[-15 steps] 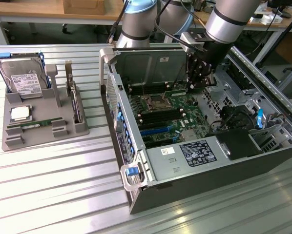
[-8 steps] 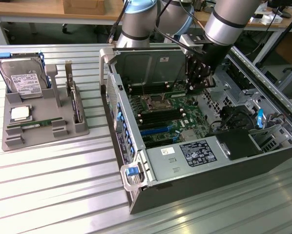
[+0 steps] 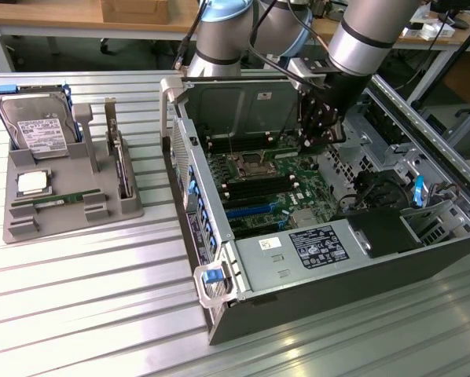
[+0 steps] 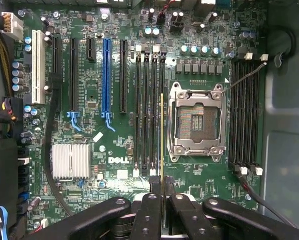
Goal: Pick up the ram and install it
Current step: 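Insert the ram into the slot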
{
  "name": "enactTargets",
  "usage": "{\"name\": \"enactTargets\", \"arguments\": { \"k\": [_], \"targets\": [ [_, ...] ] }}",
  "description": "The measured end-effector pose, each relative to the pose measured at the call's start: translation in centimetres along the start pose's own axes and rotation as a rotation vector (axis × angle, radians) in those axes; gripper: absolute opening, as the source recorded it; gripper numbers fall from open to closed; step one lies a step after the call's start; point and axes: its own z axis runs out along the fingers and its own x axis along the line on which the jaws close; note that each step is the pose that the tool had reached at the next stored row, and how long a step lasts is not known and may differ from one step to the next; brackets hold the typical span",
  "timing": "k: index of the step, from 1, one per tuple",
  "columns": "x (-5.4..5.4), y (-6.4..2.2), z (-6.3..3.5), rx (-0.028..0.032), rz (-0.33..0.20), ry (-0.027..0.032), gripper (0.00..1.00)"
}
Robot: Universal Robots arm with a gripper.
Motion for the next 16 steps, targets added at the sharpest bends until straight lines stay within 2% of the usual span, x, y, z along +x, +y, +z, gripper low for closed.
{"name": "enactTargets", "arguments": {
  "k": [16],
  "targets": [
    [0.06, -0.04, 1.0, 0.0, 0.0, 0.0, 0.13]
  ]
}}
